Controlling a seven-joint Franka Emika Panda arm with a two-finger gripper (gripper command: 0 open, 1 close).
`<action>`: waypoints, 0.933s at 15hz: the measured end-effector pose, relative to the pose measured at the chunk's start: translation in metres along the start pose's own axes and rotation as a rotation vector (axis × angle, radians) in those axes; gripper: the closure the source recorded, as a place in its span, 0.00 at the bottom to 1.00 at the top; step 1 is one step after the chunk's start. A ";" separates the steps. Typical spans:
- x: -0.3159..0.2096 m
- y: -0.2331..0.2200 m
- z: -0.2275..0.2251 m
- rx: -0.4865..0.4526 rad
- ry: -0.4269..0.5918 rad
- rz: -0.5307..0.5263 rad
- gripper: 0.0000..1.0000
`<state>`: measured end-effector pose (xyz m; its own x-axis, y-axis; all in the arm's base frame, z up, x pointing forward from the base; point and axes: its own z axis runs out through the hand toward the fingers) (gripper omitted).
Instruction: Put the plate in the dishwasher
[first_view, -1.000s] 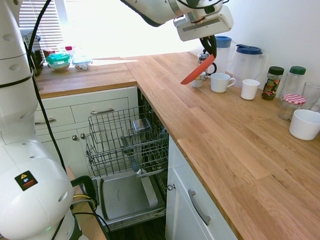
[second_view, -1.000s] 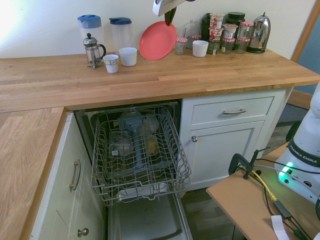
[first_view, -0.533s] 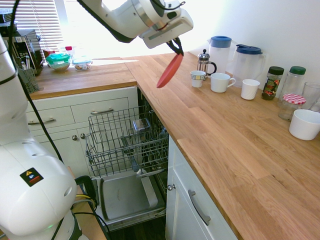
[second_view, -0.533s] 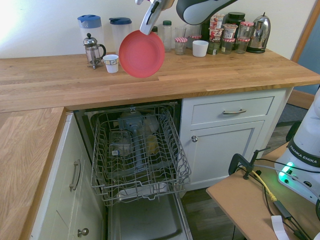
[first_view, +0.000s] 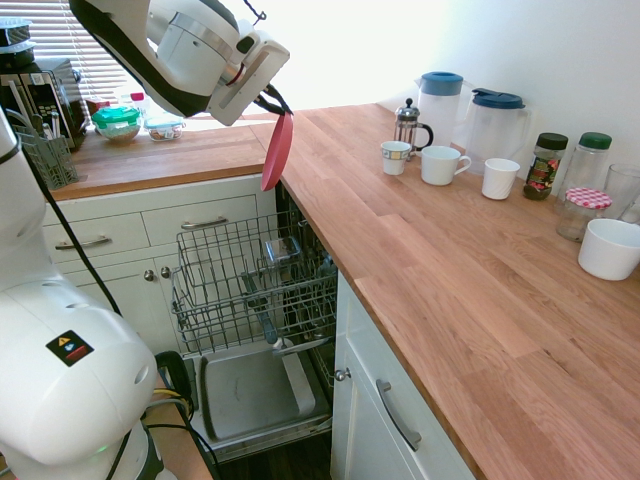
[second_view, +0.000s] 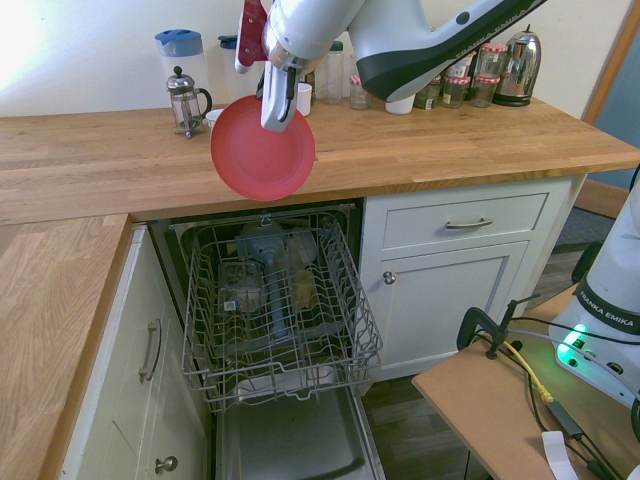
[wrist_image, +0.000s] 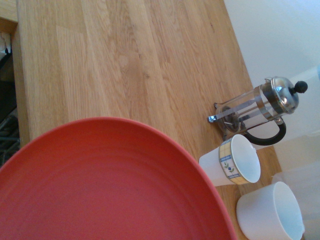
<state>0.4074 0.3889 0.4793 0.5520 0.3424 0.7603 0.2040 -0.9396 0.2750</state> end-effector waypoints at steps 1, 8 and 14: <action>-0.002 -0.002 0.001 -0.003 0.000 -0.009 1.00; -0.033 -0.071 -0.022 0.001 0.082 -0.189 1.00; -0.093 -0.126 -0.008 -0.053 0.144 -0.338 1.00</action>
<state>0.3235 0.4750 0.3786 0.3403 0.6333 0.6951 0.3115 -0.7734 0.5521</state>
